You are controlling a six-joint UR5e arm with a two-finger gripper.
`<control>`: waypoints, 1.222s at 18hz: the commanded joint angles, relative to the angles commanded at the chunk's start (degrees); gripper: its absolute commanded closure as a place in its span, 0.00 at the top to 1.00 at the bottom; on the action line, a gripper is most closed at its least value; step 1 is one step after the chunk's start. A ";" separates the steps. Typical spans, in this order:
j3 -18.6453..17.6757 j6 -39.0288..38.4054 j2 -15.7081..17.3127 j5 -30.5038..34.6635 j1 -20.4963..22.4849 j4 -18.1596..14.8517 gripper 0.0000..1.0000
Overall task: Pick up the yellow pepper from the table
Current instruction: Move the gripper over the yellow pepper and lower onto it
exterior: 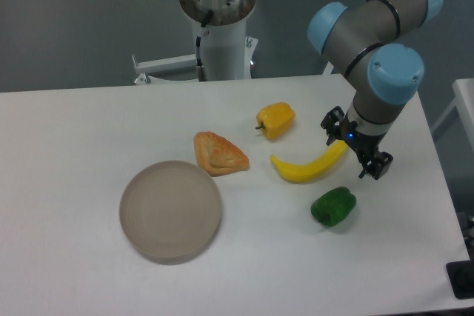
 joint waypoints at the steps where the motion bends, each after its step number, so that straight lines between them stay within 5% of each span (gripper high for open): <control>1: 0.00 0.00 0.00 0.09 0.00 0.00 1.00; 14: -1.31 -0.53 1.40 0.00 -0.17 -0.09 1.00; 22: -13.51 0.17 8.87 -0.09 -0.26 0.61 1.00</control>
